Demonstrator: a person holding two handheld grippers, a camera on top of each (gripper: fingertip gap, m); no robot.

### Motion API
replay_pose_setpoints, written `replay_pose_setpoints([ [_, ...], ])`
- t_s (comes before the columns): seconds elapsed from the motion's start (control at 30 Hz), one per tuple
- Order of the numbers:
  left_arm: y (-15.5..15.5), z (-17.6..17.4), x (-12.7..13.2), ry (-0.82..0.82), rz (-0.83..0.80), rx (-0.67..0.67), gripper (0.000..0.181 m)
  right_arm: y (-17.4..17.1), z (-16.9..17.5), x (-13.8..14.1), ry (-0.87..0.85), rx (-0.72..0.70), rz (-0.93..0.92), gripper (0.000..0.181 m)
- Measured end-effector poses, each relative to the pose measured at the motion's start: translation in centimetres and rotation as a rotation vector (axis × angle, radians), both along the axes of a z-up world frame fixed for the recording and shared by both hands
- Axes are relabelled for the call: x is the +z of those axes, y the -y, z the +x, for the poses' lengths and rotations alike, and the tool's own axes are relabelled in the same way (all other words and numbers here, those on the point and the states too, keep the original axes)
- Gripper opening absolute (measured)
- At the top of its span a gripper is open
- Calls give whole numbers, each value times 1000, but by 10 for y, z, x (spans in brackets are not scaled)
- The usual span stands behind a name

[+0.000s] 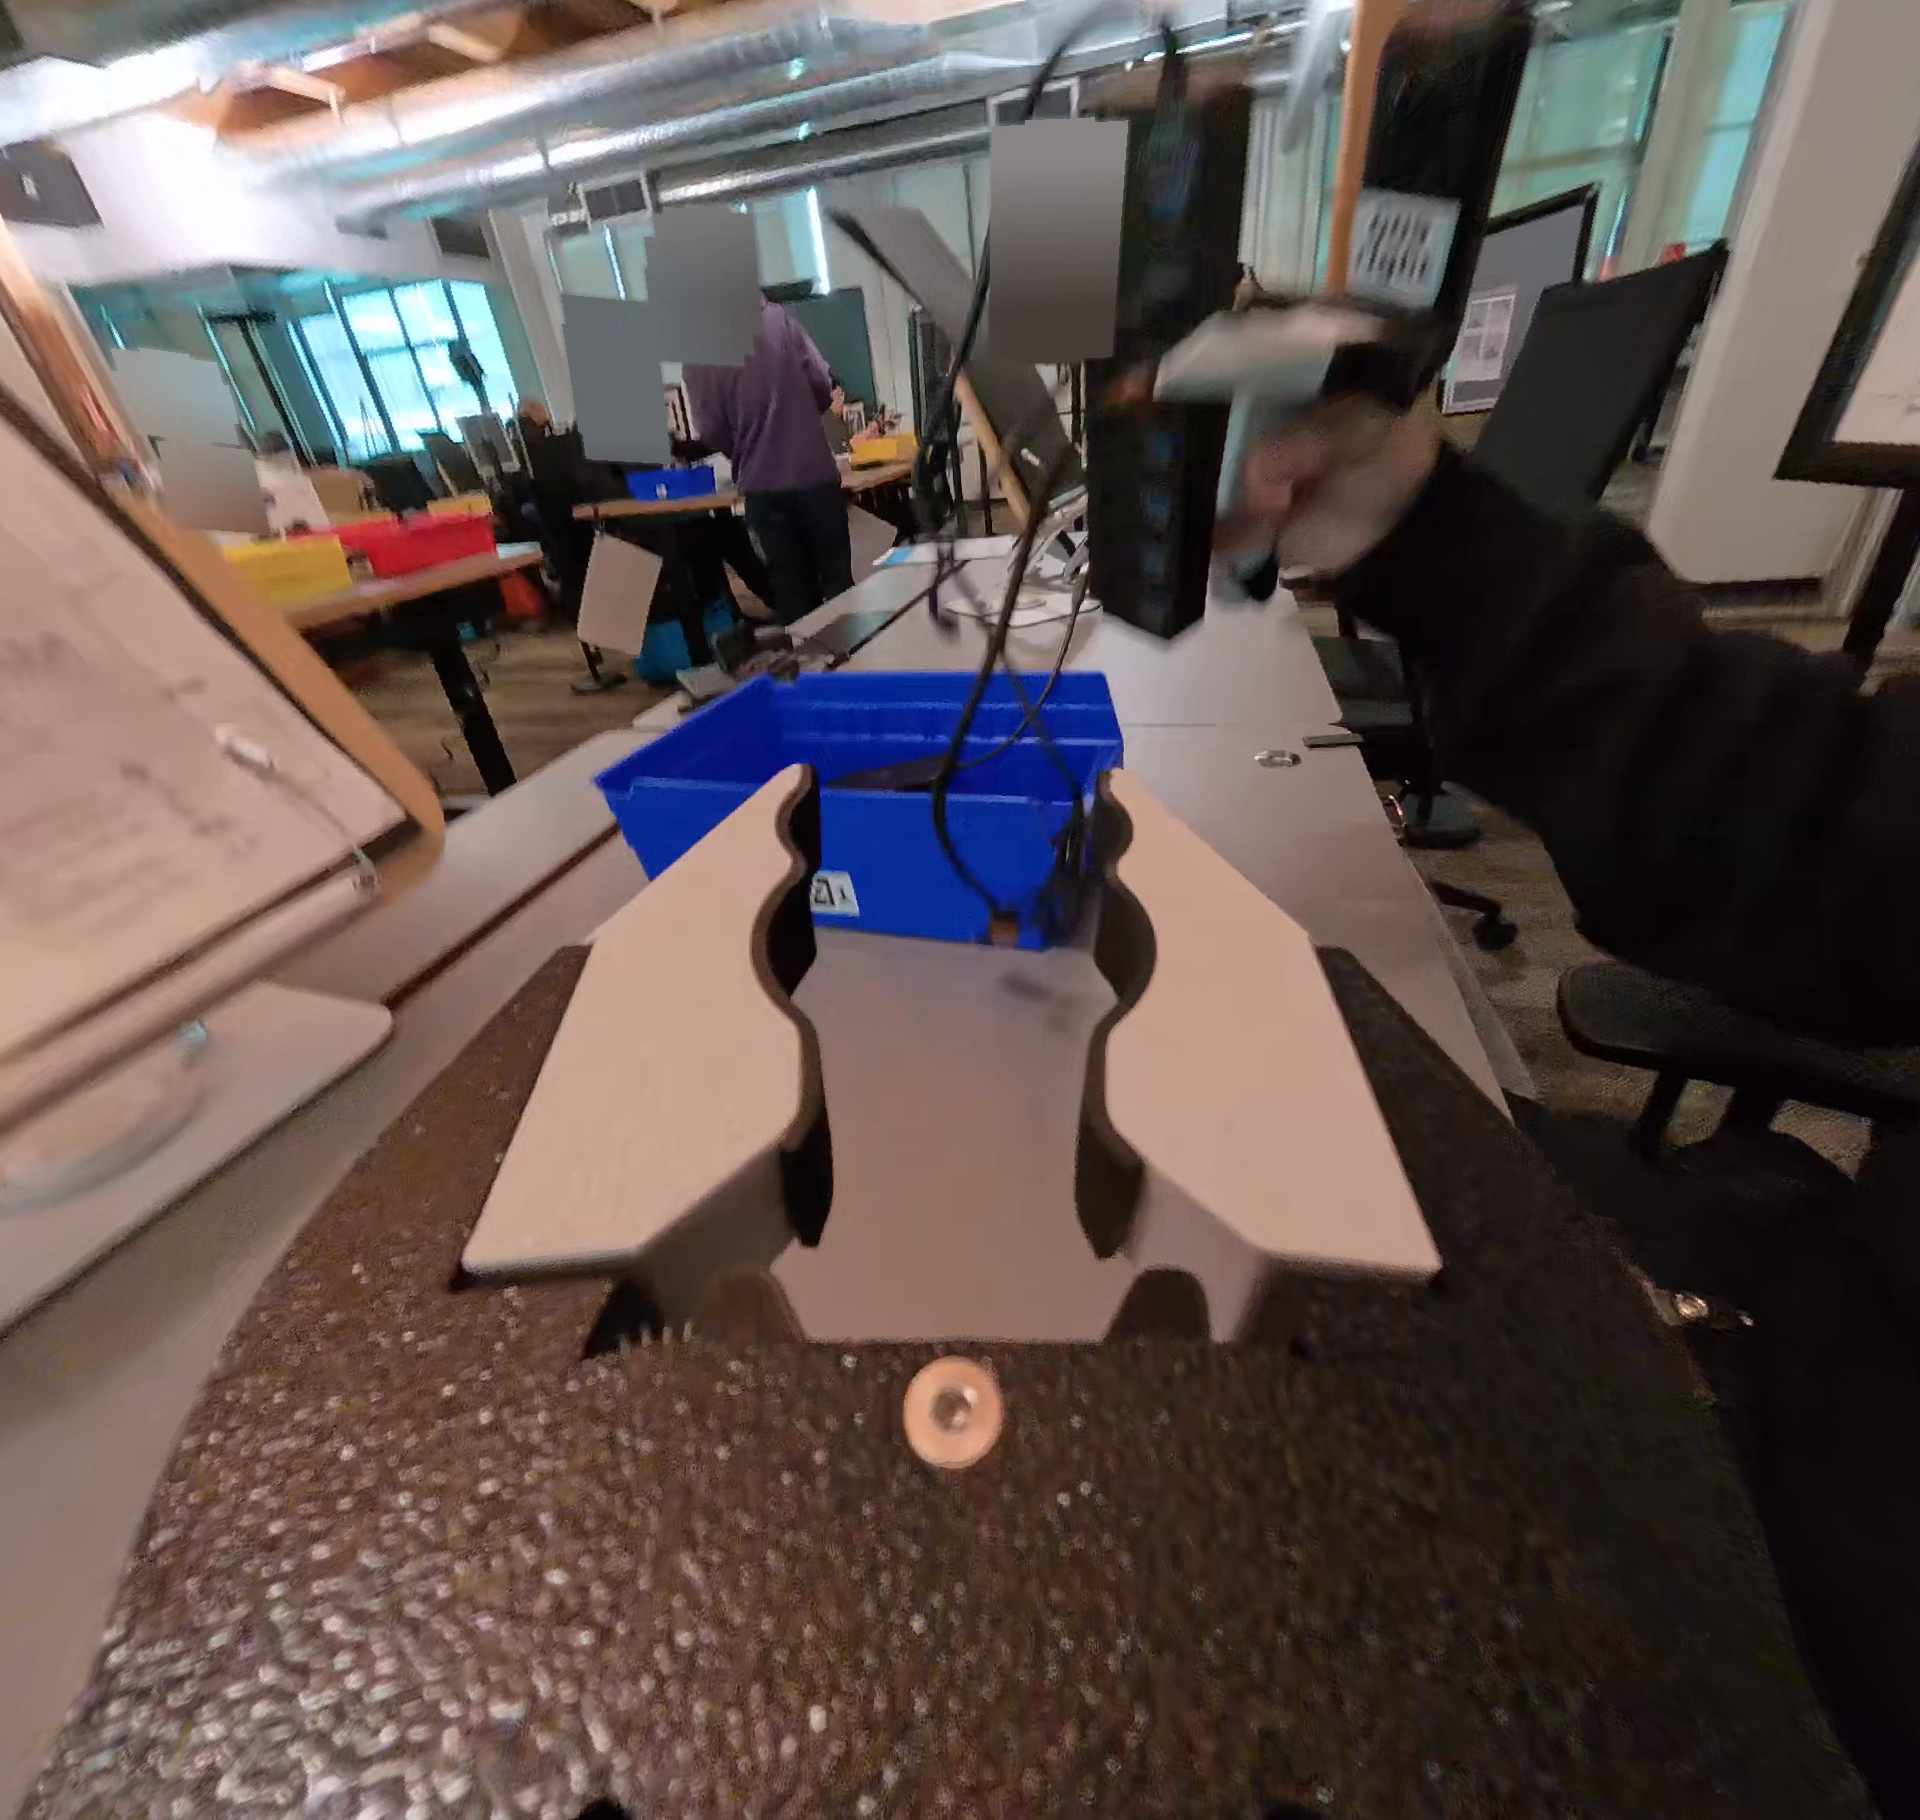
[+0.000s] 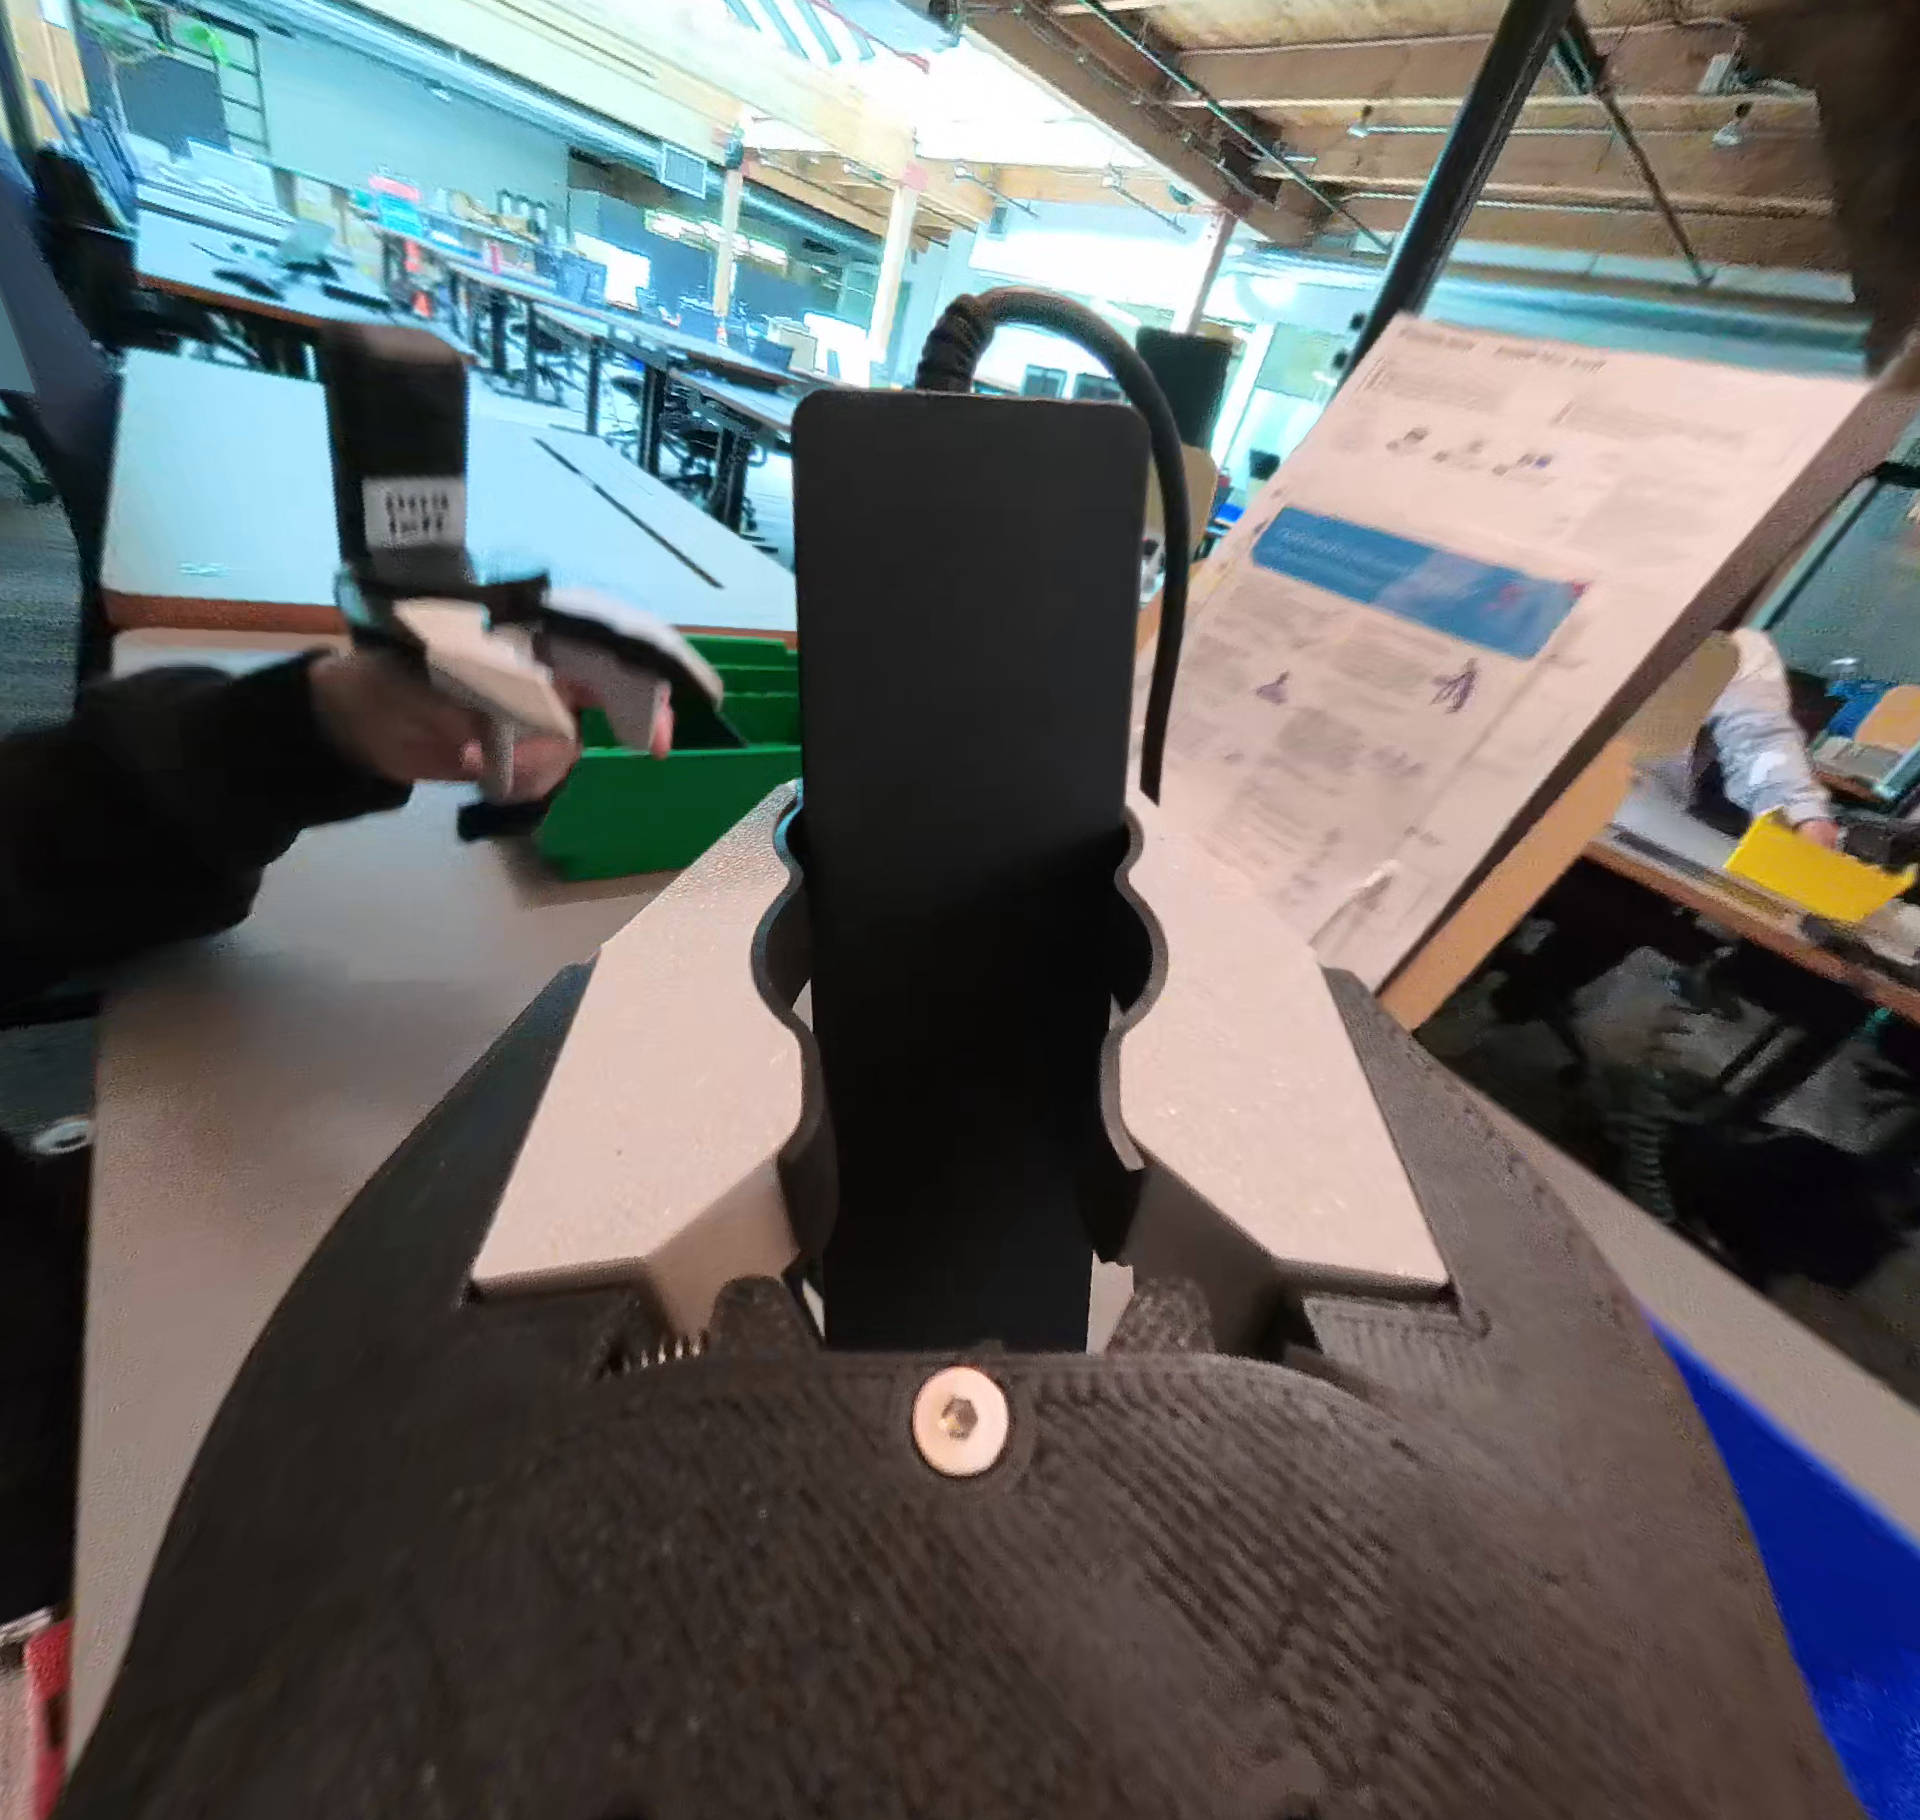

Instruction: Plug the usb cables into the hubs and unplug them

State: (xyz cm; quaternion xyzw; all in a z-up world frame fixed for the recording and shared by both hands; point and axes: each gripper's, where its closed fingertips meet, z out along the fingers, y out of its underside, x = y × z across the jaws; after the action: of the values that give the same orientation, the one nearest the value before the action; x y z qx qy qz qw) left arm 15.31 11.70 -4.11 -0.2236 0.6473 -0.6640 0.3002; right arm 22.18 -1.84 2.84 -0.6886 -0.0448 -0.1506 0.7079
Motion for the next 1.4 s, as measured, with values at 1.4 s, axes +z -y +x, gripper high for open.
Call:
replay_pose_setpoints([
  [1.4, -125, 3, -22, -209, 48, 476, 50, 33, 124, -132, -514, -535, -334, 91],
])
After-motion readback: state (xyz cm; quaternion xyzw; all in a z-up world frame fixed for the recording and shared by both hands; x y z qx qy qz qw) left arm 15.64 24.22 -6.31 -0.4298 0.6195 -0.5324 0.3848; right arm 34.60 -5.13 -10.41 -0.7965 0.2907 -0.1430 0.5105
